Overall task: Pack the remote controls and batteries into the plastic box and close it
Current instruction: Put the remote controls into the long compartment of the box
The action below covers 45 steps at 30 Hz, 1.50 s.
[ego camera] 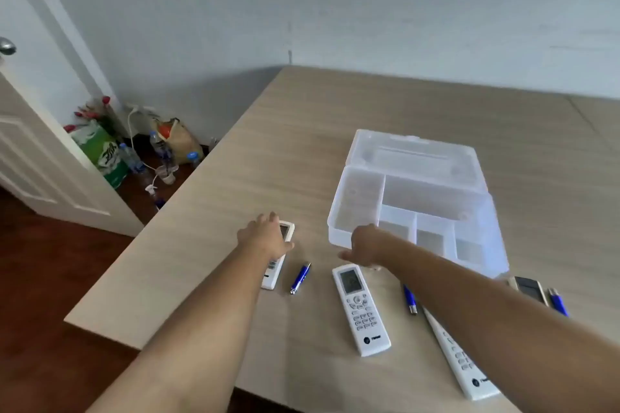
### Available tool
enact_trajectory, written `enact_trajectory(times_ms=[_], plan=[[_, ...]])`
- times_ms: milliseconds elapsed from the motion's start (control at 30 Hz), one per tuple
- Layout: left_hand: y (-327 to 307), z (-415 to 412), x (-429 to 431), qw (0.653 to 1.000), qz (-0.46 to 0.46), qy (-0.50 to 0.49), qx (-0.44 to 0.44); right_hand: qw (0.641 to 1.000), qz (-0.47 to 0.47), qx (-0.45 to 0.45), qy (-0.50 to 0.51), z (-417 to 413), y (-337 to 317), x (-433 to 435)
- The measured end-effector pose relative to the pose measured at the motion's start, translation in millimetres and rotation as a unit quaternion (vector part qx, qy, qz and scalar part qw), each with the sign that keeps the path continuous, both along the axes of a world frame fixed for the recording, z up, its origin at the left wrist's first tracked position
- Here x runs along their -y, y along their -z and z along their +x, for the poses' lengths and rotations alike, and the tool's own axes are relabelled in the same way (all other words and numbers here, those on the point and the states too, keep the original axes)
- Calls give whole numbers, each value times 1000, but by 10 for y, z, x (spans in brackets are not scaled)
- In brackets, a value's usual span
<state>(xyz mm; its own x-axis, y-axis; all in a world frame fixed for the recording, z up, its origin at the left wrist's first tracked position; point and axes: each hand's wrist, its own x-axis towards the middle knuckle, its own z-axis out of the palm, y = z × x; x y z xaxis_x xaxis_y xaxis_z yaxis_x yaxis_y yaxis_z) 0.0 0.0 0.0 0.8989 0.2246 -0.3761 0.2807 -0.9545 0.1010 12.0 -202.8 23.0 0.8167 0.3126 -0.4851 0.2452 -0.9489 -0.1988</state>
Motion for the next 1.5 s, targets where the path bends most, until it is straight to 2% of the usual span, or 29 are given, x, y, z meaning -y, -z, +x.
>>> enact_trajectory(times_ms=[200, 467, 600, 667, 800, 967, 1100, 1333, 1500], plan=[[363, -115, -15, 996, -2, -89, -3, 997, -34, -14, 74, -206, 481, -91], [471, -81, -14, 990, -13, -140, 9, 992, 15, 4, 128, -321, 614, -166], [306, 18, -73, 984, -39, -169, 35, 999, -25, 10, 45, -194, 377, -213], [126, 111, -65, 980, -53, -177, 69, 998, -4, 26, 49, -85, 179, -200], [-231, 355, 45, 971, -112, -175, 119, 985, 81, 71, 133, 296, -304, -76], [-513, 560, 209, 962, -171, -168, 134, 948, 156, 142, 237, 793, -678, 98], [-507, 676, 258, 963, -182, -142, 138, 927, 195, 158, 277, 1032, -531, 119], [-329, 938, 235, 967, -176, -137, 127, 935, 148, 142, 289, 1355, -27, -35], [-184, 1116, 271, 967, -182, -138, 117, 955, 112, 66, 265, 1497, 304, -123]])
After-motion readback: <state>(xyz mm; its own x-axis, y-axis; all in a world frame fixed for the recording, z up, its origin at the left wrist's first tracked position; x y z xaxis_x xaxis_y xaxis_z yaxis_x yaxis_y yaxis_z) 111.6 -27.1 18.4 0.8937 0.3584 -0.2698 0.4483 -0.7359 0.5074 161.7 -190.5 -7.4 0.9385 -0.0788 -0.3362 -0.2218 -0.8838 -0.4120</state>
